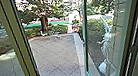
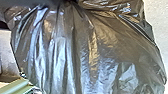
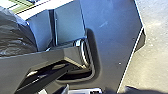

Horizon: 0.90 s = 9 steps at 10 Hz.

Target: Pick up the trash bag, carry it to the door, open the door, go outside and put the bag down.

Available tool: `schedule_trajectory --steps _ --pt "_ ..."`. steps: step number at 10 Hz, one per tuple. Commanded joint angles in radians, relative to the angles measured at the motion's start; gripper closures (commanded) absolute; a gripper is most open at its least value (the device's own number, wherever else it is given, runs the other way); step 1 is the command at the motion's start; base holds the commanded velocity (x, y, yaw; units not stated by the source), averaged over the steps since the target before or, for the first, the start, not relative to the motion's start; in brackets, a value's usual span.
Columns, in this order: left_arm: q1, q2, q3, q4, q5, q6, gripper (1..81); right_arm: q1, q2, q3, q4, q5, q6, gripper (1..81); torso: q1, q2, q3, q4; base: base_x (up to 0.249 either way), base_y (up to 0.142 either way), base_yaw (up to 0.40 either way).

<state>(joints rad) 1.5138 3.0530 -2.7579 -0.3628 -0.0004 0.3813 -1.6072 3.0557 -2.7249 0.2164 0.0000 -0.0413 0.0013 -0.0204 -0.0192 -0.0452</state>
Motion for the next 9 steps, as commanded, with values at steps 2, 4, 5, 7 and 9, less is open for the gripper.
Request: schedule_trajectory --steps 2,4,5,7,9 --pt "-0.047 0.003 0.003 0.007 0.062 0.005 81.1 0.042 0.007 0.004 -0.002 -0.063 -0.006 1.0 0.0 0.0 0.0 0.0 0.0 -0.073 0.0" --pt "-0.047 0.003 0.003 0.008 0.062 0.005 81.1 0.042 0.007 0.005 -0.002 -0.061 -0.006 1.0 0.0 0.0 0.0 0.0 0.0 -0.065 0.0" --pt "-0.047 0.001 0.003 0.008 0.062 0.005 81.1 0.042 0.007 0.007 -0.003 -0.061 -0.006 1.0 0.0 0.0 0.0 0.0 0.0 -0.064 0.0" --pt "-0.045 0.003 0.003 0.007 0.062 0.005 81.1 0.042 0.007 0.005 -0.003 -0.061 -0.006 1.0 0.0 0.0 0.0 0.0 0.0 0.0 0.0" --pt "-0.045 0.003 0.003 0.005 0.062 0.005 81.1 0.043 0.007 0.005 -0.003 -0.061 -0.006 1.0 0.0 0.0 0.0 0.0 0.0 0.0 0.0"
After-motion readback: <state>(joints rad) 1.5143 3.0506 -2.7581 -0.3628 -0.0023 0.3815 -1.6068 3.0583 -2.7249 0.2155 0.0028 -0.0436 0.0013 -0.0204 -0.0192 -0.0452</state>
